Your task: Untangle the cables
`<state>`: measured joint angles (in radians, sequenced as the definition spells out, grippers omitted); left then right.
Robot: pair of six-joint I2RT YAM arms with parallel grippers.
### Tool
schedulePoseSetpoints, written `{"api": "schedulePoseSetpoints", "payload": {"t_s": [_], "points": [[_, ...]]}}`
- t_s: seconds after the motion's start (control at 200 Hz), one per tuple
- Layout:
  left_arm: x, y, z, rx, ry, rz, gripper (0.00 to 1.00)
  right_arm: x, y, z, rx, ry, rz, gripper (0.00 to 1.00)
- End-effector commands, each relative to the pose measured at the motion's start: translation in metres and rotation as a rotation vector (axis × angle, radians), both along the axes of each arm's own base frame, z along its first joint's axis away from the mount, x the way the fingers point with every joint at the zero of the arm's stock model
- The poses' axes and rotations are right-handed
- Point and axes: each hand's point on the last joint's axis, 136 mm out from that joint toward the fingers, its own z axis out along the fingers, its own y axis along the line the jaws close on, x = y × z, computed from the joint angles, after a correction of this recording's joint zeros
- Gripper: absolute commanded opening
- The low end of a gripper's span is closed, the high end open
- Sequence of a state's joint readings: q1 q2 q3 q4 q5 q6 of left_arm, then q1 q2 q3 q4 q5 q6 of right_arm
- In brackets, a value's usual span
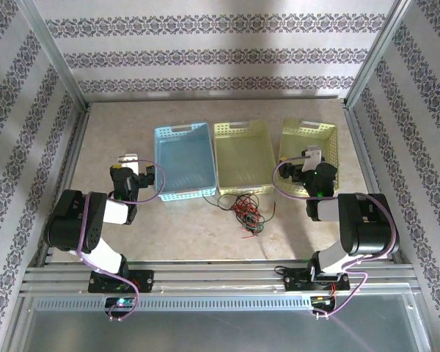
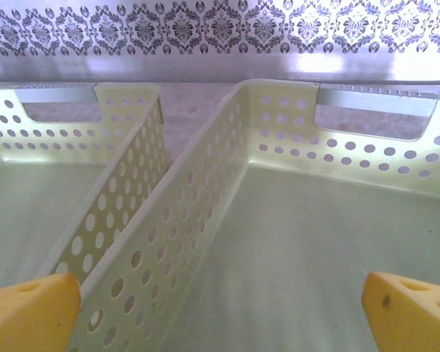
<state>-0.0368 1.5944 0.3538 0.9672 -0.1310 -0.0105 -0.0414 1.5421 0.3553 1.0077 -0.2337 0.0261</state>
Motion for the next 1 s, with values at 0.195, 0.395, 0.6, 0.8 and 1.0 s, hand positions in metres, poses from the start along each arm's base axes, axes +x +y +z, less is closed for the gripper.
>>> {"api": "schedulePoseSetpoints", "payload": {"t_s": [0.195, 0.395, 0.6, 0.8, 1.0], "points": [[0.007, -0.002, 0.01, -0.002, -0.037, -0.026, 0.99, 0.0, 0.007, 0.005, 0.007, -0.031, 0.044, 0.98], [0.003, -0.023, 0.012, -0.002, -0.06, -0.156, 0.99, 0.0, 0.007, 0.005, 0.007, -0.03, 0.044, 0.98], [0.002, -0.024, 0.012, -0.001, -0.062, -0.165, 0.99, 0.0, 0.007, 0.005, 0.007, -0.03, 0.045, 0.98], [0.002, -0.025, 0.012, -0.002, -0.063, -0.167, 0.99, 0.0, 0.007, 0.005, 0.008, -0.03, 0.044, 0.98], [0.005, -0.013, 0.011, -0.004, -0.046, -0.097, 0.99, 0.001, -0.004, 0.004, 0.033, -0.021, 0.003, 0.98]]}}
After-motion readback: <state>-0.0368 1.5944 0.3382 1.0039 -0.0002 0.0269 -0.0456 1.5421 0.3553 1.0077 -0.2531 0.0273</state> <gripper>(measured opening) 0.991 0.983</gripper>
